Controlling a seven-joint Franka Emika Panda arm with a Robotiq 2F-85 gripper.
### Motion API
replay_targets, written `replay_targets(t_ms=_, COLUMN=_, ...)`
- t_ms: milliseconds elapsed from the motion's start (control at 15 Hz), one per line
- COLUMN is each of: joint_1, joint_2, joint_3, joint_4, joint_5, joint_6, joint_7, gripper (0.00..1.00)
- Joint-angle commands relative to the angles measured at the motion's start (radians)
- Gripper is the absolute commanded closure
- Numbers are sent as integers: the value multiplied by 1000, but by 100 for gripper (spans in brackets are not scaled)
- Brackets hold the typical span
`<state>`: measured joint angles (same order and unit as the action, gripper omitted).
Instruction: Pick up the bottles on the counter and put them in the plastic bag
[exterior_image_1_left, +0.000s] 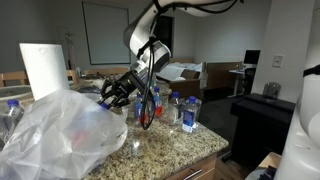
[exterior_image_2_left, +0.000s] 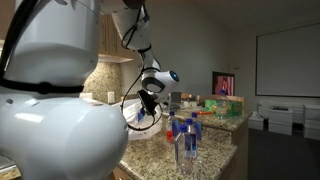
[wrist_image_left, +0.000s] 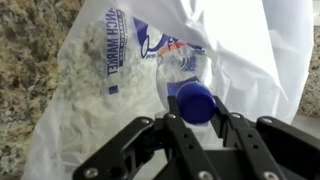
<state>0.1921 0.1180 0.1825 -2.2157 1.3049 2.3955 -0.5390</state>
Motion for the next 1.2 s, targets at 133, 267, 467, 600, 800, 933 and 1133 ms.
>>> replay_targets(t_ms=133, joint_1=61, joint_2=26, joint_3=53, joint_4=24, joint_5=0, joint_6=117, joint_7=23, gripper=91)
replay_targets(t_ms=267, joint_1=74, joint_2=37, joint_3=62, joint_4=34, joint_5=-14, joint_6=153, joint_7=26, gripper=40)
replay_targets(t_ms=467, joint_1=78, joint_2=46, joint_3=63, joint_4=44, joint_5=-31, joint_6=186, joint_7=25, gripper=21)
replay_targets(t_ms=600, joint_1=74, joint_2=44, joint_3=61, joint_4=43, joint_5=-45, joint_6=200, joint_7=25, gripper=8)
replay_targets(t_ms=800, joint_1=63, joint_2=21, joint_3=51, joint_4=27, joint_5=-61, joint_6=204, joint_7=25, gripper=0)
replay_targets(t_ms=933, joint_1=50, joint_2=-5, joint_3=38, joint_4=11, joint_5=-88, joint_6=186, joint_7=21, gripper=0)
replay_targets(t_ms=1133, joint_1=23, joint_2=-49, joint_3=10, joint_4=-6, joint_5=-176, joint_6=153, joint_7=22, gripper=0)
